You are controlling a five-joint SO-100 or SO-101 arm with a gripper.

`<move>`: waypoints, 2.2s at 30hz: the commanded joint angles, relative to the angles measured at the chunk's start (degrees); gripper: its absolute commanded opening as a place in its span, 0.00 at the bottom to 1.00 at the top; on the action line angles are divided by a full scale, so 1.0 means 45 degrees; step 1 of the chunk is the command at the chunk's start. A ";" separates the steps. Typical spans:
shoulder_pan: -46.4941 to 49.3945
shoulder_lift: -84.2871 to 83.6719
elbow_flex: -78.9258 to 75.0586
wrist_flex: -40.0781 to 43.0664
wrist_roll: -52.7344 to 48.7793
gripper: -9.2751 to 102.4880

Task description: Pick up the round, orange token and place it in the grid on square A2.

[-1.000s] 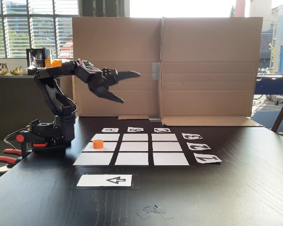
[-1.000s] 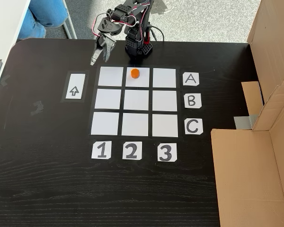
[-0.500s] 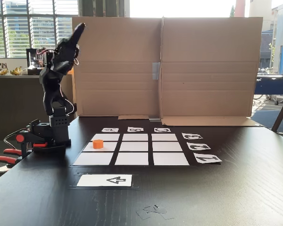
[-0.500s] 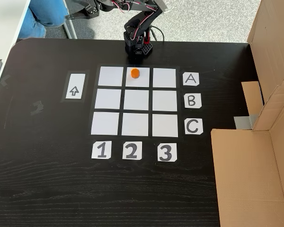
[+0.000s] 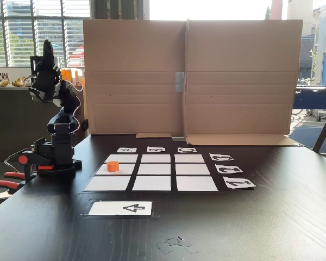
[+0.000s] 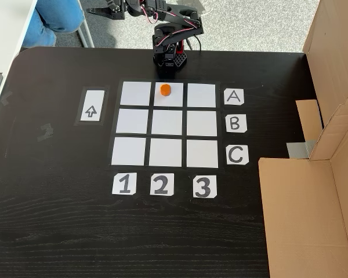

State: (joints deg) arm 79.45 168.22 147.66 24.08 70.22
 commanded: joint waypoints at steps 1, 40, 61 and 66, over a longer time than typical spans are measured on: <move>0.0371 0.1504 0.1270 0.0078 0.0195 0.57; 0.1680 0.4941 0.6113 0.3926 -0.0801 0.08; 0.1719 0.4941 0.6113 0.3926 -0.0820 0.08; 0.1719 0.4941 0.6113 0.3926 -0.0820 0.08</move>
State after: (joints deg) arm 86.75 189.84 175.08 41.57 66.88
